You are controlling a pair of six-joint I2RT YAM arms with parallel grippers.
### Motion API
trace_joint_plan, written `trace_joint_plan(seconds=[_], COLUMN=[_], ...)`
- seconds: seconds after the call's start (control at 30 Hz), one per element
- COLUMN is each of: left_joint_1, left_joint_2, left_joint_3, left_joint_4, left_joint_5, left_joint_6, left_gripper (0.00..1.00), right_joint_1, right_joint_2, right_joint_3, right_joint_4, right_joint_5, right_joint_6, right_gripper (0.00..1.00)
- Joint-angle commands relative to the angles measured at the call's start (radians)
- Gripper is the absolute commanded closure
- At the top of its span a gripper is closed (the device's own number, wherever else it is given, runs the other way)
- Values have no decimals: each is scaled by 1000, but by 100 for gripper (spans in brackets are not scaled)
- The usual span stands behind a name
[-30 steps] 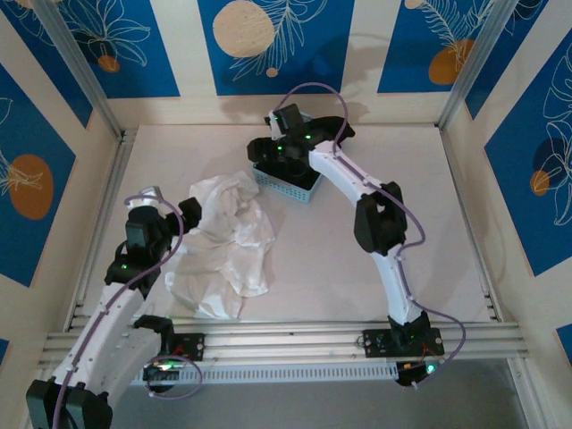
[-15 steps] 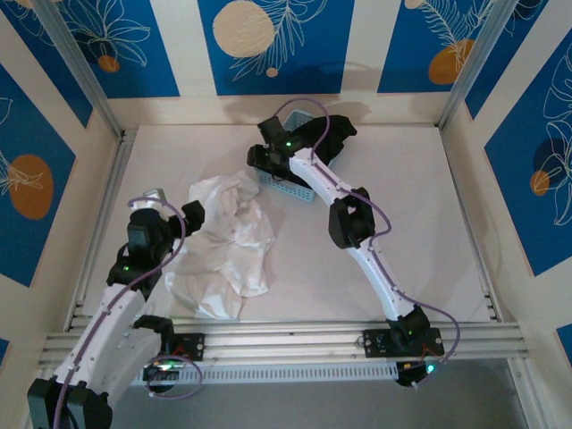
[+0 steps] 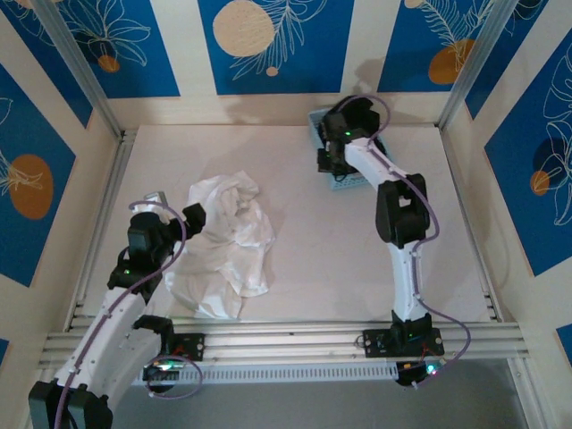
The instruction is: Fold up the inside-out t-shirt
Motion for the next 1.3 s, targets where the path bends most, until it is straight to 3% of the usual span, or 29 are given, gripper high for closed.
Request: trace_joint_plan(seconds=[0.0,0.27,0.43,0.53,0.63,0.7,0.83,0.97,1.1,1.27], left_joint_1=[5,5,5,5,4,4,5,4,-8,-50], left_joint_2=[6,66,75,79,96,118,167,241,327,394], left_joint_3=[-15,-18,-18,-20,-17,-20,-34,-23,7,66], left_joint_4=[65,115,92,56,0,-25,-30,-5,8,55], left_joint_5=[28,82,100,101,72,49,28,38,62,31], left_joint_6=[9,-1,15,31,44,44,41,58,67,111], left_gripper=[0,0,0,0,0,0,0,1,4,5], right_joint_1=[-81,-283,-343,-338,-318,-279,-142,54,258,380], right_joint_2=[-104,-135,-62,-46,-77,-146,-312,-451,-495,-438], right_joint_3=[-102,-168,-79,-35,-8,-40,-155,-300,-441,-549], right_joint_4=[-61,-34,-36,-25,-34,-13,55,109,201,333], right_joint_5=[94,137,193,277,327,324,278,83,-139,-361], right_joint_6=[-121,-336,-426,-473,-466,-459,-443,-360,-237,-54], right_gripper=[92,94,92,80,54,42,32,32,33,36])
